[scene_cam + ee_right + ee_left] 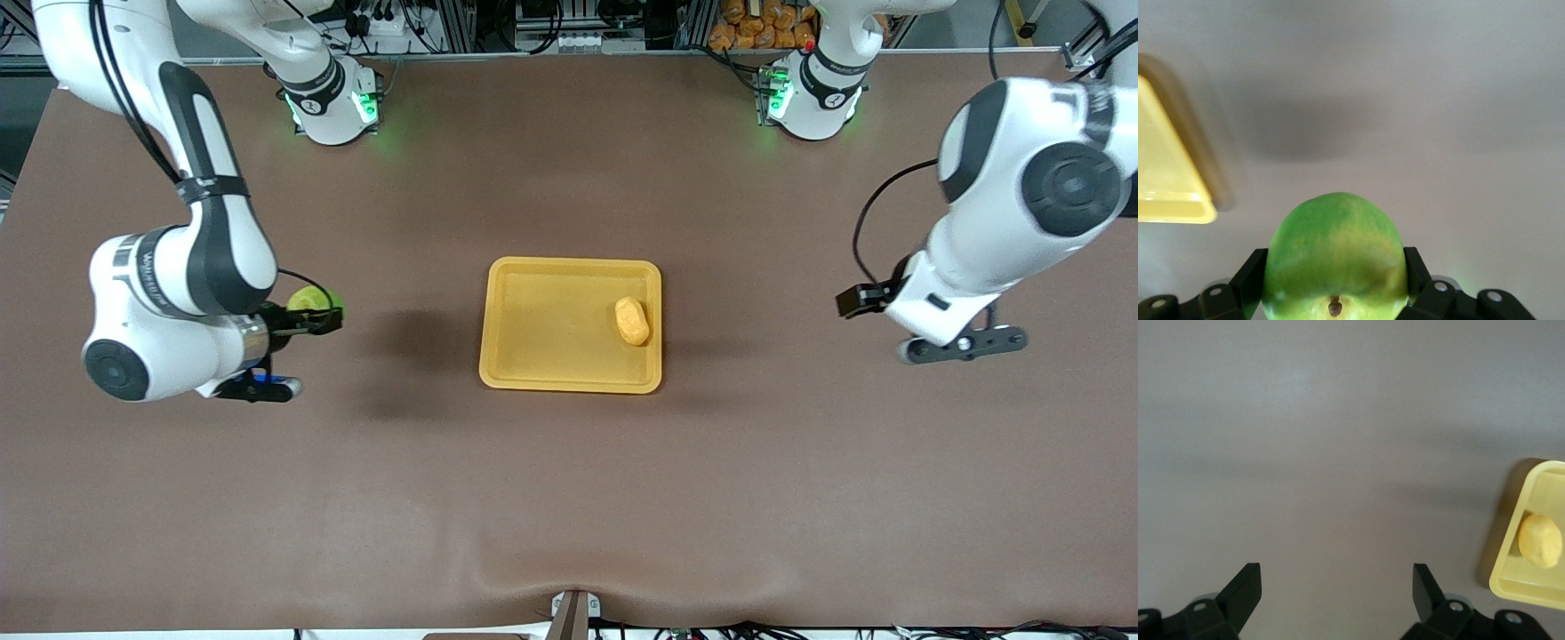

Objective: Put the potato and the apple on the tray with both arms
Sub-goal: 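Open the left gripper and withdraw it from the tray, then carry the apple with the right gripper over the tray and lower it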

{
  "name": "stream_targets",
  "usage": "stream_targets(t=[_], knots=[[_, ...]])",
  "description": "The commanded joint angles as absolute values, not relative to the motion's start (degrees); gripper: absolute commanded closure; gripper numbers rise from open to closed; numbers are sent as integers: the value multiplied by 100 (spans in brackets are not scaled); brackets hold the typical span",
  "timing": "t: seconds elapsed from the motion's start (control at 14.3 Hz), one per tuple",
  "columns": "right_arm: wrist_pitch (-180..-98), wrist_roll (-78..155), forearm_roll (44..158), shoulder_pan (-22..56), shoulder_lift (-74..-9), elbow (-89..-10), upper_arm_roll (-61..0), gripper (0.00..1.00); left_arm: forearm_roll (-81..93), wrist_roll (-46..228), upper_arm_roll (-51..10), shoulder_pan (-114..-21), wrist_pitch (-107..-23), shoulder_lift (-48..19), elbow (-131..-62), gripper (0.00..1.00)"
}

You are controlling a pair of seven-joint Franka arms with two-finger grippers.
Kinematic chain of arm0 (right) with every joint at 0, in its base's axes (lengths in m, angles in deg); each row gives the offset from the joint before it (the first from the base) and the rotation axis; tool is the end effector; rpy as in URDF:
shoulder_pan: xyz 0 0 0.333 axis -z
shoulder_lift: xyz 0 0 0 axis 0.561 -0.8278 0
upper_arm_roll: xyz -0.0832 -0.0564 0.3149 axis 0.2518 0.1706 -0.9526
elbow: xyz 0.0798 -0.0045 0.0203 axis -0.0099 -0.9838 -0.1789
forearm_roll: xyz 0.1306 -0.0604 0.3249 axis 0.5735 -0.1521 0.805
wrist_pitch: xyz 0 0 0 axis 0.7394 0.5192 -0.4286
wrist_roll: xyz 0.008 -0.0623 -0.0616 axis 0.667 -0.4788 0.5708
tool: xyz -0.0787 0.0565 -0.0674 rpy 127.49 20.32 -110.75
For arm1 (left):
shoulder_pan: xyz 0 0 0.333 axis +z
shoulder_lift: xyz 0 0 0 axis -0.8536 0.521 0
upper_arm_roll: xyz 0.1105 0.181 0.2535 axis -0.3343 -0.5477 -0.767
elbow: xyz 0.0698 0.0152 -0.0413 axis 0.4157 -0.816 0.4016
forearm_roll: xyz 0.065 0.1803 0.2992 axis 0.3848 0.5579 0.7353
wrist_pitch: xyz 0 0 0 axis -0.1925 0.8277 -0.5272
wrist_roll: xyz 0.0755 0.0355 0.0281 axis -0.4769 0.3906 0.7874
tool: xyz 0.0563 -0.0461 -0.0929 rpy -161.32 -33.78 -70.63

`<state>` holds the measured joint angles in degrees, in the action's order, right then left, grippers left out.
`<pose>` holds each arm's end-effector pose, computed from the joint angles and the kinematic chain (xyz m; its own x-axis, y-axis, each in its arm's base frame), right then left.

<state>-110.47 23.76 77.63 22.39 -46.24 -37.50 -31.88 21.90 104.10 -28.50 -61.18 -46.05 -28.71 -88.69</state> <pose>0.5888 0.1146 0.3660 0.8614 -0.0474 -0.5058 -0.1118 -0.9889 -0.0978 0.5675 -0.1073 0.5181 0.9934 0.1017 -0.0525 0.0954 -0.9892 -0.1113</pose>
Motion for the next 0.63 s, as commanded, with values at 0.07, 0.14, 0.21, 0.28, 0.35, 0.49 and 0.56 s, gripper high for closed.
stream_targets(t=[0.07, 0.14, 0.21, 0.28, 0.35, 0.49, 0.56], knots=[[-11433, 1569, 8164, 1779, -4460, -4085, -3136, 100, 2027, 9941, -2819, -5878, -4531, -3315, -9075, 0], [-11600, 1341, 8191, 1630, -4460, -4156, -3136, 100, 2027, 9783, -2863, -5886, -4496, -3385, -9084, 0], [-11793, 1138, 8200, 1463, -4460, -4226, -3136, 100, 2027, 9651, -2881, -5886, -4478, -3464, -9093, 0], [-11925, 928, 8200, 1331, -4469, -4262, -3136, 100, 2027, 9502, -2968, -5930, -4452, -3578, -9102, 0], [-12013, 708, 8226, 1216, -4487, -4253, -3145, 100, 2027, 9387, -3125, -6009, -4425, -3692, -9119, 0], [-12189, 417, 8498, 997, -4504, -4253, -3136, 100, 2027, 9002, -3407, -6106, -4373, -3947, -9224, 0], [-12295, 285, 8507, 917, -4530, -4253, -3136, 100, 1966, 8808, -3504, -6106, -4338, -4035, -9260, 0]])
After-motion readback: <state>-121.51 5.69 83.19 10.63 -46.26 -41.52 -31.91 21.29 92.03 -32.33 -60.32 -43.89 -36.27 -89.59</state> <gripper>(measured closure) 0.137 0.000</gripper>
